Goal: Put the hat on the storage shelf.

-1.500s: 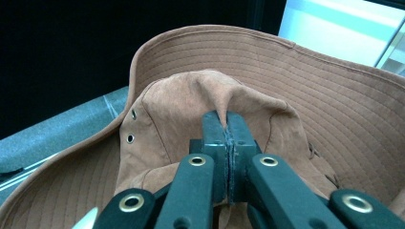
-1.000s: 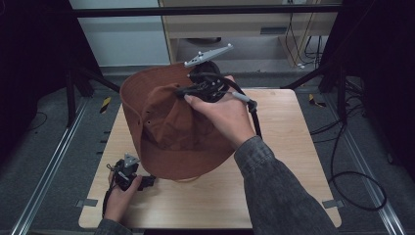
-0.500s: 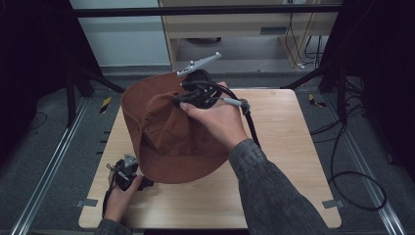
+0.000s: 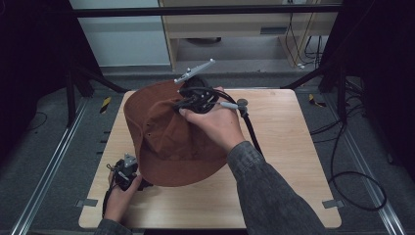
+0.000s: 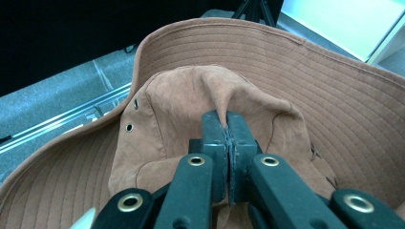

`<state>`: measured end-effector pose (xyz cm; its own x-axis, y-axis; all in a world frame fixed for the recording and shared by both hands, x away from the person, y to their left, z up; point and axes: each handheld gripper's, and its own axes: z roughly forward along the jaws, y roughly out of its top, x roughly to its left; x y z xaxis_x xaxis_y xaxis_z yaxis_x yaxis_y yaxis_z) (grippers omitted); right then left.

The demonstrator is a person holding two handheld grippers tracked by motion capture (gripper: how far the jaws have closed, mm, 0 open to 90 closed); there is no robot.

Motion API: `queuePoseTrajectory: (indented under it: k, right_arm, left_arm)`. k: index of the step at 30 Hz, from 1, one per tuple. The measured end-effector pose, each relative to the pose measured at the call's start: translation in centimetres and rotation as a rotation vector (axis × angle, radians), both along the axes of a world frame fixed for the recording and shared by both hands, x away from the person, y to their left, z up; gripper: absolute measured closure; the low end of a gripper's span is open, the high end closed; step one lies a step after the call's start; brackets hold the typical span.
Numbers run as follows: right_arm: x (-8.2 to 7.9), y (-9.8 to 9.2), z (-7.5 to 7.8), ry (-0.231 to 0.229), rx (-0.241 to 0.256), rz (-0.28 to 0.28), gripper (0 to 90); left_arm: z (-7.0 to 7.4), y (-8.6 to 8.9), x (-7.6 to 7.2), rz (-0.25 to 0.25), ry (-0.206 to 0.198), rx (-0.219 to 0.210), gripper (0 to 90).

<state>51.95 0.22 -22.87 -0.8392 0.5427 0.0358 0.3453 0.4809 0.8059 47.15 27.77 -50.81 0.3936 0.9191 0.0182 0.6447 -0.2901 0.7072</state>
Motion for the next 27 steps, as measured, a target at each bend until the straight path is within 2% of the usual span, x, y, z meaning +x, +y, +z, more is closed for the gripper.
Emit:
queuePoseTrajectory:
  k: [8,13,16,17,22,23,24,26,27]
  right_arm:
    - [-0.14,-0.13,-0.63,0.016,-0.007,0.004,88.0]
    - [-0.17,-0.30,-0.59,0.020,-0.002,0.008,84.3]
    - [-0.33,-0.23,-0.50,0.010,0.004,0.008,74.7]
    - [-0.33,-0.23,-0.50,0.010,0.004,0.008,74.7]
    - [-0.59,-0.26,-0.34,-0.005,0.009,0.004,61.3]
    - [-0.59,-0.26,-0.34,-0.005,0.009,0.004,61.3]
    - [-0.68,-0.38,-0.18,-0.013,0.016,-0.008,56.8]
    - [-0.74,-0.45,-0.10,-0.017,0.018,-0.012,56.4]
    - [-0.82,-0.68,0.05,-0.018,0.019,-0.012,53.1]
  left_arm:
    - [0.01,0.01,0.00,-0.001,0.001,0.001,0.0]
    - [0.01,0.01,0.00,-0.001,0.001,0.001,0.0]
    - [0.00,0.00,0.00,0.000,0.000,0.000,0.0]
    - [0.00,0.00,0.00,0.000,0.000,0.000,0.0]
    - [0.01,0.01,0.00,-0.001,0.001,0.001,0.0]
    - [0.01,0.01,0.00,-0.001,0.001,0.001,0.0]
    - [0.01,0.01,0.00,-0.001,0.001,0.001,0.0]
    - [0.01,0.01,0.00,-0.001,0.001,0.001,0.0]
    - [0.00,0.00,0.00,0.000,0.001,0.000,0.0]
